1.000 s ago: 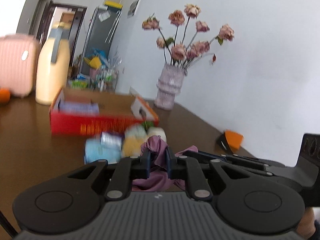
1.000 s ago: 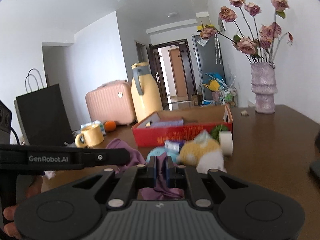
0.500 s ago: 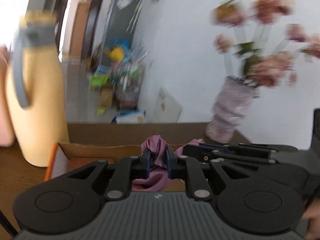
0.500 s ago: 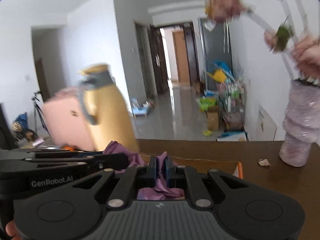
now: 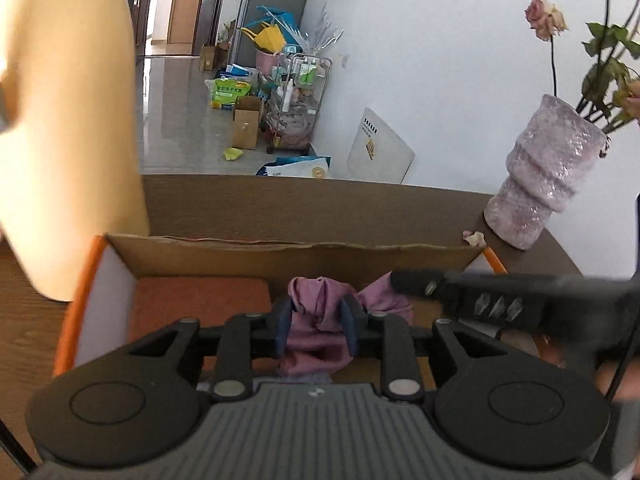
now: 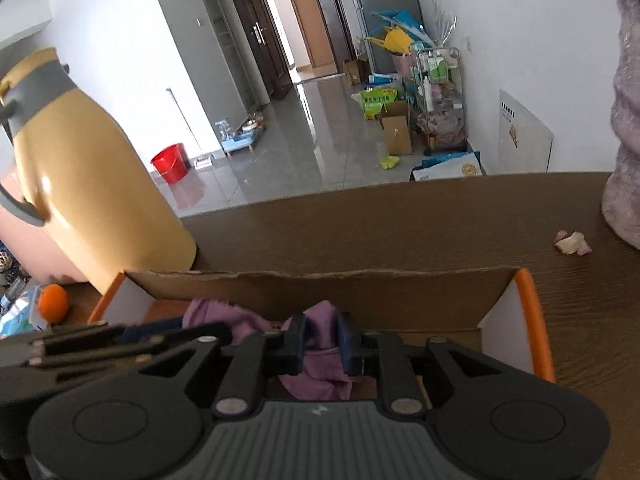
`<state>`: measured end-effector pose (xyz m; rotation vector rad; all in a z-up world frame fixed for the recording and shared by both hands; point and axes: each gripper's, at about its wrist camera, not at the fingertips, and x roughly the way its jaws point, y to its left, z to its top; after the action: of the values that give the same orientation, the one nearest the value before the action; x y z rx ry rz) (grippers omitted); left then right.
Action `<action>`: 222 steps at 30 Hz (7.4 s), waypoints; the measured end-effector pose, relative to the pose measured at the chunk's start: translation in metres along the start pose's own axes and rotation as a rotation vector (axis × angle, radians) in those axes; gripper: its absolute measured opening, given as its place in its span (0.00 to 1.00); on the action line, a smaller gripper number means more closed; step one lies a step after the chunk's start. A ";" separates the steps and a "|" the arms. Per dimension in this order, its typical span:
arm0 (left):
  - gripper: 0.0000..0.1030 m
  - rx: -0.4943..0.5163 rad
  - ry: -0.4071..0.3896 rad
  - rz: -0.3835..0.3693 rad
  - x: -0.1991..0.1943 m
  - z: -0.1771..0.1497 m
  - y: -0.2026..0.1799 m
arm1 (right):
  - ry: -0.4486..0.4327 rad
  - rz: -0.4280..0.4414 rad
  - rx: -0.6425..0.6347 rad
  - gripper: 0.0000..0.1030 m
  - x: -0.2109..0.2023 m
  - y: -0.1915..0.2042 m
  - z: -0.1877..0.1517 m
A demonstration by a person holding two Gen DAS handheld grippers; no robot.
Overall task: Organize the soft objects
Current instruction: 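Carry the purple bow into the cardboard box and open both grippers, then withdraw both grippers from the box back over the table, then close the right gripper on the white sponge cylinder while the left grips the white sponge wedge, then carry both white sponges into the box and open both grippers, then withdraw both grippers from the box back over the table, then close both grippers on the yellow-and-white sheep plush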
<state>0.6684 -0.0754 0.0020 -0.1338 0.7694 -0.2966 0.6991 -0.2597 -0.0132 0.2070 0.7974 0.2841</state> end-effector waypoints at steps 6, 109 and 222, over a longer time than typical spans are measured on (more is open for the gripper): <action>0.28 0.041 -0.090 0.023 -0.090 0.006 -0.011 | -0.075 -0.034 -0.009 0.32 -0.073 0.002 0.011; 0.26 0.099 -0.363 0.024 -0.322 -0.330 -0.088 | -0.374 0.028 -0.055 0.27 -0.338 0.047 -0.339; 0.82 0.175 -0.223 0.104 -0.234 -0.310 -0.071 | -0.189 -0.229 -0.255 0.53 -0.220 0.043 -0.317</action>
<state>0.2768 -0.0734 -0.0475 0.0383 0.5247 -0.2439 0.3146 -0.2673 -0.0687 -0.0964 0.5846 0.1444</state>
